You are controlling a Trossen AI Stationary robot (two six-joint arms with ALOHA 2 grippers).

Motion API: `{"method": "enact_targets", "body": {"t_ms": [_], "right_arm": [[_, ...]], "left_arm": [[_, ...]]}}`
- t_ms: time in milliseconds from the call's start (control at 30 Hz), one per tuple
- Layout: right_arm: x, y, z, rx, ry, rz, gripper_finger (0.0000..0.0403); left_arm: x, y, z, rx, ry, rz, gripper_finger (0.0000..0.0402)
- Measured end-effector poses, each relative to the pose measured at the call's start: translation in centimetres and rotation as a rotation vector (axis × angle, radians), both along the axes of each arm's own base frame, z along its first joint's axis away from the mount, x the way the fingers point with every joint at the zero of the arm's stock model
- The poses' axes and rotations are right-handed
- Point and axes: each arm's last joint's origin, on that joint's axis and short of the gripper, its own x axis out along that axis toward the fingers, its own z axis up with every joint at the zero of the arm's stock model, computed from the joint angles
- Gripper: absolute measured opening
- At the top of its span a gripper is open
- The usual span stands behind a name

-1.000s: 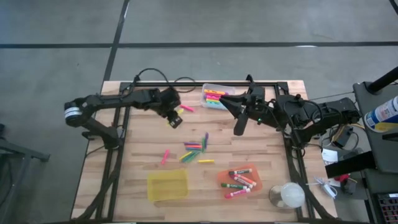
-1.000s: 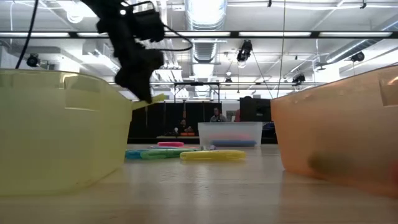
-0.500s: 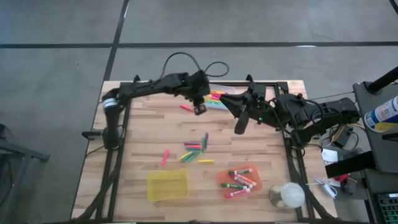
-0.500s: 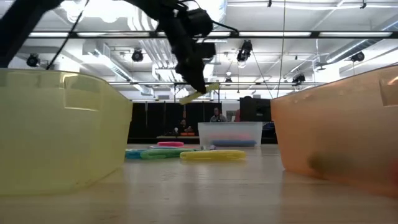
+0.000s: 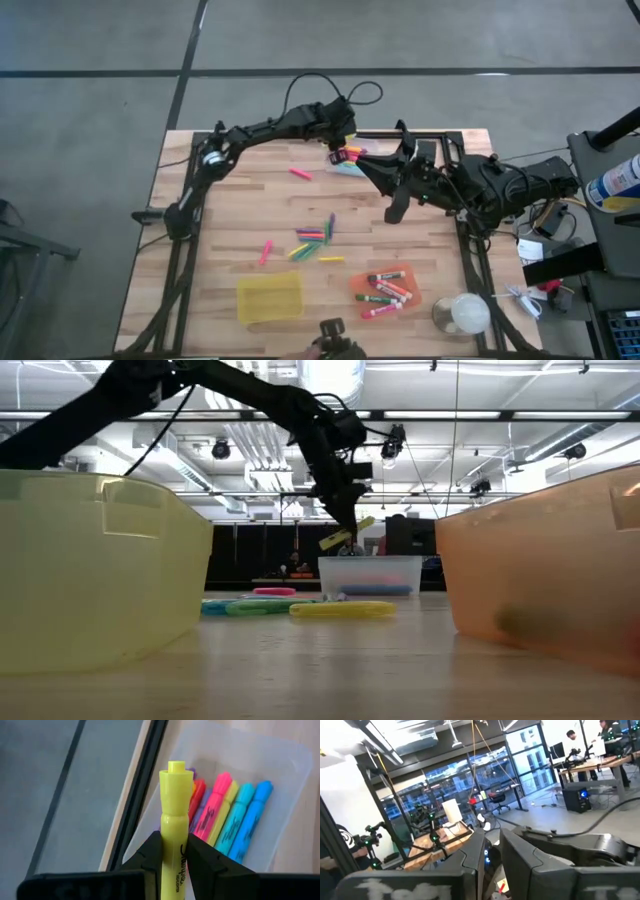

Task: Pick & Place Markers
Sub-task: Put the light yellow highlighter pen into the transparent bin, then put the right purple pen into the yellow bin

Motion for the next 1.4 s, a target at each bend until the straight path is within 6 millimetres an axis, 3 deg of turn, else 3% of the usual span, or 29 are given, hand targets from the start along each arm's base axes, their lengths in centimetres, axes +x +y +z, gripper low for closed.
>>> {"method": "enact_targets", "body": {"t_ms": [333, 600, 800, 1133, 1400], "right_arm": [[0.0, 0.0, 0.0, -0.02, 0.005, -0.005, 0.0057], [-0.1, 0.0, 0.0, -0.029, 0.008, -0.007, 0.0057], [-0.1, 0.0, 0.0, -0.045, 0.013, -0.011, 0.0057], [-0.1, 0.0, -0.3, -0.054, 0.059, -0.007, 0.0057], [-0.8, 0.0, -1.5, 0.0, 0.185, 0.013, 0.0057]], "left_arm": [[1.5, 0.2, 0.7, 0.026, -0.079, 0.001, 0.0066], [1.5, 0.2, 0.4, 0.011, -0.068, 0.007, 0.0128], [1.4, 0.1, 0.4, 0.002, -0.065, 0.044, 0.0139], [-0.2, -1.1, 1.9, -0.216, -0.099, 0.217, 0.014], [-3.1, -3.3, 5.2, -0.285, -0.124, 0.259, 0.014]]}}
